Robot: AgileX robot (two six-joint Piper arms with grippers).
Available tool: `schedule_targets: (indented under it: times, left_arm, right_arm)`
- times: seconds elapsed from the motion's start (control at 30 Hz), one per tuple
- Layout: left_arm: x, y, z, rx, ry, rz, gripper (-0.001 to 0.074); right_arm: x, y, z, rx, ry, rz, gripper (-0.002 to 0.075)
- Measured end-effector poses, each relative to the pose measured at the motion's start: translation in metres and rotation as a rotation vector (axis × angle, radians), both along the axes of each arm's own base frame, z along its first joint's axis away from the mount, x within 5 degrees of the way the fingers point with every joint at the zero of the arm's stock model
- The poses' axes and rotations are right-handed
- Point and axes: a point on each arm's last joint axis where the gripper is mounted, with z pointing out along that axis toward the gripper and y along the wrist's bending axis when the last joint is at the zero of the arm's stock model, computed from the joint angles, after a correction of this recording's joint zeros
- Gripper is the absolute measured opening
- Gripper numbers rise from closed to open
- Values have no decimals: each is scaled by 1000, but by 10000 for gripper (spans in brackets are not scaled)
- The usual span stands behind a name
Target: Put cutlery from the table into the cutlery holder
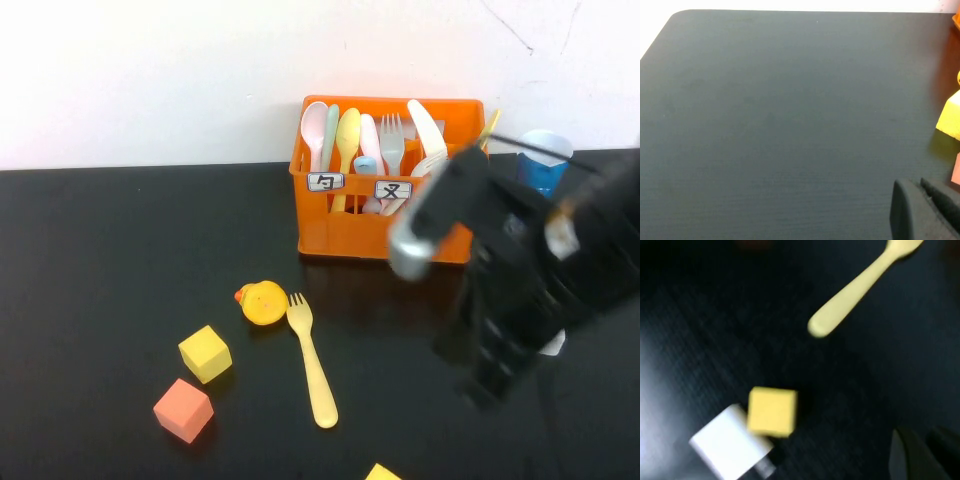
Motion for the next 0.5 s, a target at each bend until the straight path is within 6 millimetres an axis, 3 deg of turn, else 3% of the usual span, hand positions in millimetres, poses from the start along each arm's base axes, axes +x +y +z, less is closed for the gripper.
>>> schedule_targets:
  times: [0.3, 0.5]
  left_arm:
    - [0, 0, 0, 0, 0, 0, -1]
    - [0, 0, 0, 0, 0, 0, -1]
  right_arm:
    - [-80, -60, 7, 170, -176, -10, 64]
    - [-102, -93, -9, 339, -547, -75, 63]
